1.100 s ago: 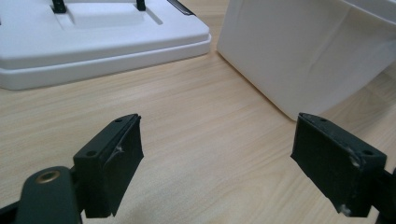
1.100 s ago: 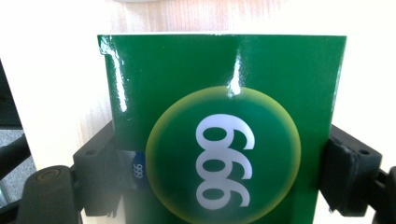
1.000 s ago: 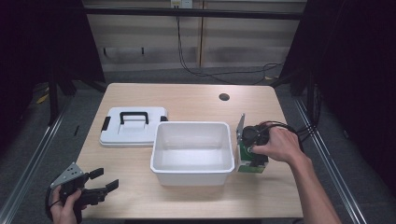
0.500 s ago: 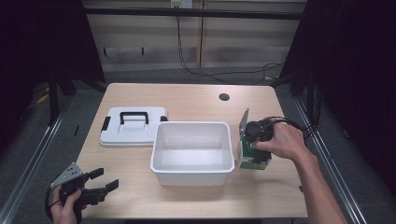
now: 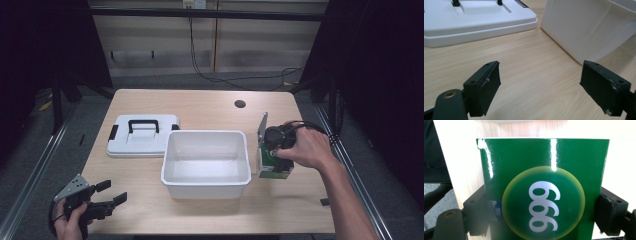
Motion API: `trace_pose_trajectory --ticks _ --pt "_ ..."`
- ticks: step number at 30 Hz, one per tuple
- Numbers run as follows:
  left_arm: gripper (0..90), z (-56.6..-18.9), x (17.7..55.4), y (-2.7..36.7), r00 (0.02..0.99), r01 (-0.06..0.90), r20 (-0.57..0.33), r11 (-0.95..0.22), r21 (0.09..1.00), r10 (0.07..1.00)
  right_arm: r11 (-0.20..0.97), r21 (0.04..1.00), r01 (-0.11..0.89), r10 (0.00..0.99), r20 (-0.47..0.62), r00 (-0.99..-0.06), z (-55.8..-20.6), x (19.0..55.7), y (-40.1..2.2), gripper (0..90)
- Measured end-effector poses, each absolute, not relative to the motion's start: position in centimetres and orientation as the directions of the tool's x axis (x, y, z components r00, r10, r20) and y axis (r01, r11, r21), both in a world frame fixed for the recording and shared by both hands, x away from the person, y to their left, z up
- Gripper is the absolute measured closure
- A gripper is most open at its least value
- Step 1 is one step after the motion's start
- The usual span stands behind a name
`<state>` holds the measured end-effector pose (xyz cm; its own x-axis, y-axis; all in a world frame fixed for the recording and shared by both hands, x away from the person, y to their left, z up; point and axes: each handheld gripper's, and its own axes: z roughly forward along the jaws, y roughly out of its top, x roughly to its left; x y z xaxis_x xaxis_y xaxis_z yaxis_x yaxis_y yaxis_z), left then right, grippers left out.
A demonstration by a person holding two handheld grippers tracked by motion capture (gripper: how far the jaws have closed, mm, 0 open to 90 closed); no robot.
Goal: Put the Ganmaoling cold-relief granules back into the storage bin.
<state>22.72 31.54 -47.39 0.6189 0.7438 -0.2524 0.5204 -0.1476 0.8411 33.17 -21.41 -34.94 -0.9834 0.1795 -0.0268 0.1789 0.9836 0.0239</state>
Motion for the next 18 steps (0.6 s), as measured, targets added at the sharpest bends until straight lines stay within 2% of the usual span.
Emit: trace_pose_trajectory --ticks 18 --pt "15.8 -47.4 22.7 31.6 0.621 0.518 -0.249 -0.151 0.842 0.743 0.981 0.022 0.193 0.193 -0.032 -0.981 -32.3 32.9 -21.9 15.8"
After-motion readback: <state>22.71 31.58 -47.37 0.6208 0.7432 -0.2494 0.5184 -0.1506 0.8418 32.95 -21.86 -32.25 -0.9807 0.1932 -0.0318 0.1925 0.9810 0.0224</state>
